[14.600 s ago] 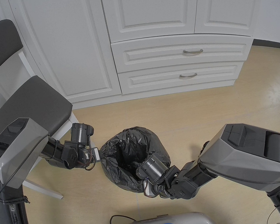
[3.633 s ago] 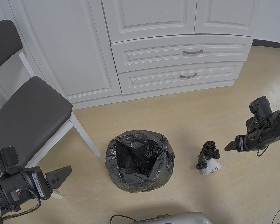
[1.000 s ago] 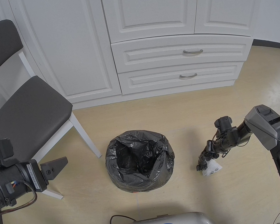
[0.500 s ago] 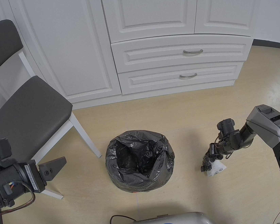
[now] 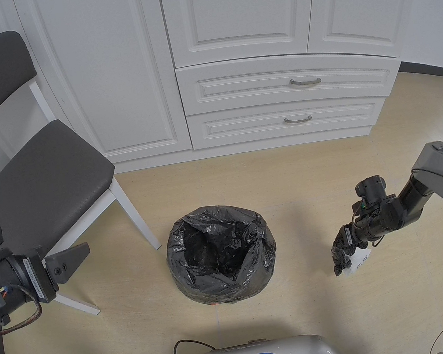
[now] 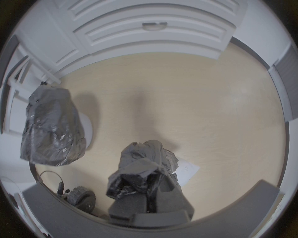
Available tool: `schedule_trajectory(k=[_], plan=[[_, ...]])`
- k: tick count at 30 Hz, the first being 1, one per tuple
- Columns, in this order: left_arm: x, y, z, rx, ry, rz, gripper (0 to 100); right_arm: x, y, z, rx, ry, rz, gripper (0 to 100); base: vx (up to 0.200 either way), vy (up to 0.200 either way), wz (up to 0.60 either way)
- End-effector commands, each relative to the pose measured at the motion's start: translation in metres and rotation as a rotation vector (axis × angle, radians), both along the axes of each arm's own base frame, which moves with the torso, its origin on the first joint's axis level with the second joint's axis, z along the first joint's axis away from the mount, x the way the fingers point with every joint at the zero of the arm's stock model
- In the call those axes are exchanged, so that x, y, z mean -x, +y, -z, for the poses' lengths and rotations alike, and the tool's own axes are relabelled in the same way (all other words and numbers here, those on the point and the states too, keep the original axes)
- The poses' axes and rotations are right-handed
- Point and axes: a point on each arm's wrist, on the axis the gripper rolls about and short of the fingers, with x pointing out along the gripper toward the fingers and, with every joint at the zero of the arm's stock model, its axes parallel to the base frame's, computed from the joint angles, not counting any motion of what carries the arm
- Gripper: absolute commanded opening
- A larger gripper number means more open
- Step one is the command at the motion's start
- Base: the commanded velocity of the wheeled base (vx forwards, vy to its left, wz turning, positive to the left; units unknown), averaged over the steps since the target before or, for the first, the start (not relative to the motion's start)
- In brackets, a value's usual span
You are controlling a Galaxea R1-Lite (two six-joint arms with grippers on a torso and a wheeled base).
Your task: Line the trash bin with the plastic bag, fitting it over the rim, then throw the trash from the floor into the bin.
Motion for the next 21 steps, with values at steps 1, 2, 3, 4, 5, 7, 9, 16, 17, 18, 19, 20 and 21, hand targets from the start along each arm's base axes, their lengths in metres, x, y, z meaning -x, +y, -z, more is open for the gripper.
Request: schedule_trajectory(k=[1,2,3,4,5,7,9,16,17,18,19,20,21], plan=[[0.013,0.008,-0.01,0.021,-0.062,-0.003,100,0.047,0.009,-0.071,0.054,-0.115,-0.112,0,0.0,0.0,0.0],[0.013,0.008,-0.01,0.02,-0.064,-0.003,100,0.05,0.009,-0.074,0.058,-0.122,-0.115,0,0.0,0.0,0.0],[0.015,0.009,-0.011,0.013,-0.075,0.0,100,0.058,0.01,-0.087,0.059,-0.162,-0.128,0,0.0,0.0,0.0],[0.017,0.01,-0.012,0.004,-0.085,0.004,100,0.067,0.012,-0.097,0.06,-0.192,-0.14,0,0.0,0.0,0.0],[0.018,0.011,-0.012,0.0,-0.094,0.004,100,0.076,0.013,-0.107,0.059,-0.222,-0.151,0,0.0,0.0,0.0],[0.021,0.013,-0.014,-0.001,-0.105,0.004,100,0.089,0.014,-0.123,0.062,-0.276,-0.166,0,0.0,0.0,0.0],[0.024,0.015,-0.016,0.002,-0.12,0.003,100,0.103,0.014,-0.139,0.068,-0.325,-0.179,0,0.0,0.0,0.0],[0.028,0.017,-0.017,-0.012,-0.14,0.012,100,0.137,0.018,-0.17,0.073,-0.422,-0.223,0,0.0,0.0,0.0],[0.028,0.017,-0.017,-0.012,-0.142,0.012,100,0.144,0.023,-0.177,0.066,-0.449,-0.238,0,0.0,0.0,0.0],[0.027,0.016,-0.017,-0.013,-0.139,0.012,100,0.148,0.025,-0.18,0.061,-0.46,-0.246,0,0.0,0.0,0.0],[0.027,0.016,-0.017,-0.013,-0.139,0.012,100,0.152,0.028,-0.183,0.056,-0.471,-0.257,0,0.0,0.0,0.0],[0.027,0.016,-0.016,-0.015,-0.136,0.012,100,0.156,0.031,-0.186,0.051,-0.482,-0.27,0,0.0,0.0,0.0],[0.027,0.016,-0.016,-0.015,-0.135,0.012,100,0.162,0.034,-0.19,0.041,-0.498,-0.287,0,0.0,0.0,0.0]])
